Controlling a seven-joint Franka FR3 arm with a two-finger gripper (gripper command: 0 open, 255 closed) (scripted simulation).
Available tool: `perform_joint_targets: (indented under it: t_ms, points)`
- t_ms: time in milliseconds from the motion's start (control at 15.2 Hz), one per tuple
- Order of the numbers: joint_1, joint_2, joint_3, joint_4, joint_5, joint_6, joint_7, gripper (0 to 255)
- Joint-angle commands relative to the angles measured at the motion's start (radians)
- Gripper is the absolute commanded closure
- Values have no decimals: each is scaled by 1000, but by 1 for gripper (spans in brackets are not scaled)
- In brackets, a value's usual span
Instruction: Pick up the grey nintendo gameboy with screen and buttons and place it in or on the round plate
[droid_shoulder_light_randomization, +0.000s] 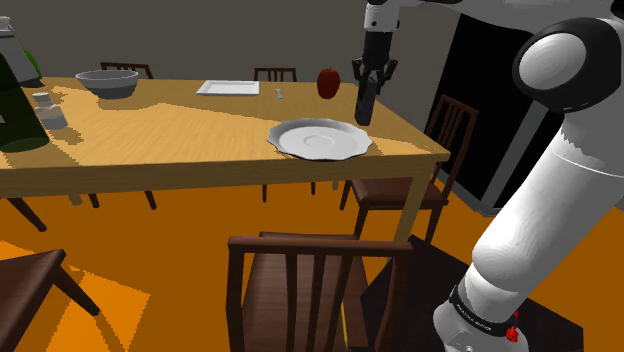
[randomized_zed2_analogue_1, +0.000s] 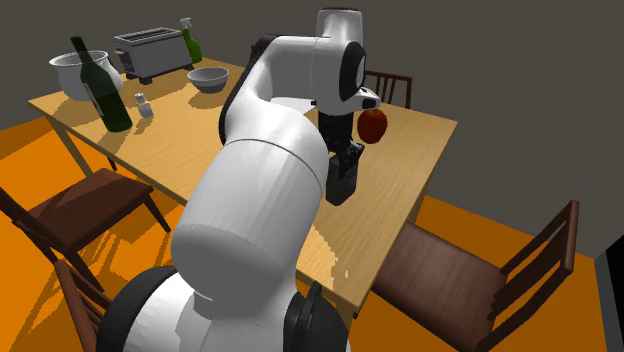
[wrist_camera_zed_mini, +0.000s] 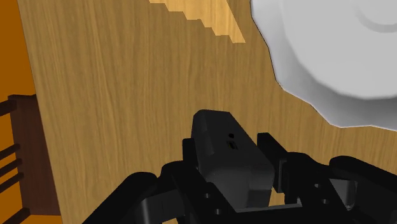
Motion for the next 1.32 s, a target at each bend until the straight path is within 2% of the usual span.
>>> perform_joint_targets:
  t_ms: [0, 132, 594, 1254]
  points:
    - [0, 1, 0, 0, -1, 0, 0, 255]
    - [-1, 0, -1, -1, -1, 0, 0, 255]
    - [-2, 51, -2, 162, 4, -112, -6, 255]
    - [-11, 178, -8, 484, 16, -308, -18, 255]
